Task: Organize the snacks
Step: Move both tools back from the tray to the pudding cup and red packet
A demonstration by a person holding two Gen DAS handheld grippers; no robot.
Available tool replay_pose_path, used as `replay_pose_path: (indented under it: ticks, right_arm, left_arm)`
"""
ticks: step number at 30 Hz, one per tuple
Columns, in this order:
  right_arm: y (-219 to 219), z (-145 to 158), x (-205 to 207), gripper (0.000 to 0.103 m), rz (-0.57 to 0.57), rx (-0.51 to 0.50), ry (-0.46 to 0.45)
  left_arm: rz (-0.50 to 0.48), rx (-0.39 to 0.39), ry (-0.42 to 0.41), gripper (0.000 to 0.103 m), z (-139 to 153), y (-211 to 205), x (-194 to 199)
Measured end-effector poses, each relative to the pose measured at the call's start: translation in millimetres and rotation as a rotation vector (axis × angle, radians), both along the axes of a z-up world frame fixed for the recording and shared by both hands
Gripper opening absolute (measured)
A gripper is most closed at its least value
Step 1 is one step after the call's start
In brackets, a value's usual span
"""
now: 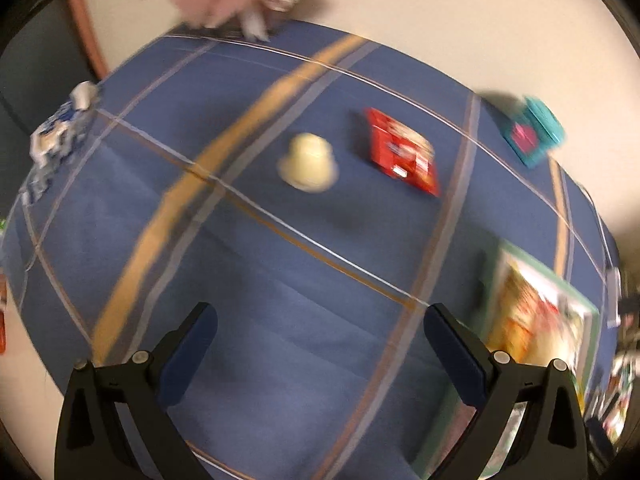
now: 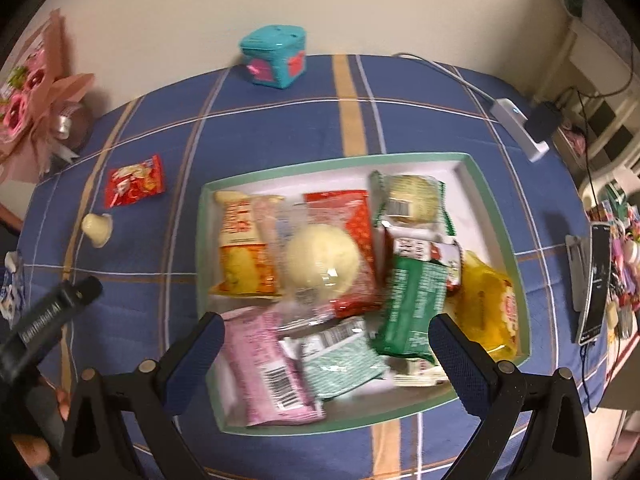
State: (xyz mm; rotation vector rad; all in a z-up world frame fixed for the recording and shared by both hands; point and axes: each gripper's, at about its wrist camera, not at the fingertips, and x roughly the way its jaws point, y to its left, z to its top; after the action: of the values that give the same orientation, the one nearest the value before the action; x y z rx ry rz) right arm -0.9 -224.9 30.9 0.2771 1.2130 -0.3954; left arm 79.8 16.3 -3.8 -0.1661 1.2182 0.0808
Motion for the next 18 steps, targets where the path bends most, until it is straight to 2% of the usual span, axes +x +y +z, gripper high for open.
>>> replay_pose_path:
  ticks: [8, 18]
  right_arm:
    - [33, -2, 16, 0.103, 0.058, 0.022, -0.008]
    - [71, -7, 42, 0.103, 0.146, 0.016, -0.022]
  left_arm:
    - [0.138, 0.002, -0.017, 0.103, 0, 60, 11]
    - [0.175, -0.040, -0.058, 0.103, -4, 80, 26]
